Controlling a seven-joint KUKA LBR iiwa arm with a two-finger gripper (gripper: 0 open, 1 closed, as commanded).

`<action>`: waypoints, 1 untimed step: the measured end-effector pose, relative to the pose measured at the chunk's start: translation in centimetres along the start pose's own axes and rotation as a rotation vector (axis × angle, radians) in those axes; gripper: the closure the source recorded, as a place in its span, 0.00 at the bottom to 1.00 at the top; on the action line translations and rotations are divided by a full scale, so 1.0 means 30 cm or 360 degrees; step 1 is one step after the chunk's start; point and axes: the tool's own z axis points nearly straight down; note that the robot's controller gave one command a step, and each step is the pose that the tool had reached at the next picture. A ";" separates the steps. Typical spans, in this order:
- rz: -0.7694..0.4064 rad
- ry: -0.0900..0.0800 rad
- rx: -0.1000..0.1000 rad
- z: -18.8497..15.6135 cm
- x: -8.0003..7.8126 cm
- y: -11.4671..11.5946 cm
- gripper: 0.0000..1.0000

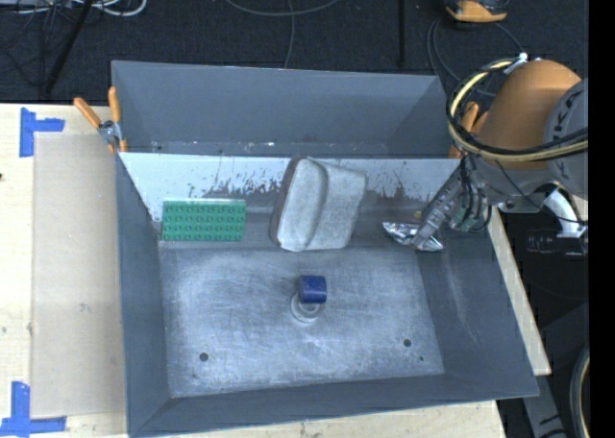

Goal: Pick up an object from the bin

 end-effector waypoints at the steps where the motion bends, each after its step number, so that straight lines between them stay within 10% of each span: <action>1: -0.0010 0.0008 0.0006 -0.053 -0.002 0.002 1.00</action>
Offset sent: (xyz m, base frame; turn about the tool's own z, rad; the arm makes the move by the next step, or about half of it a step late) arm 0.0000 0.0001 0.0154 0.0000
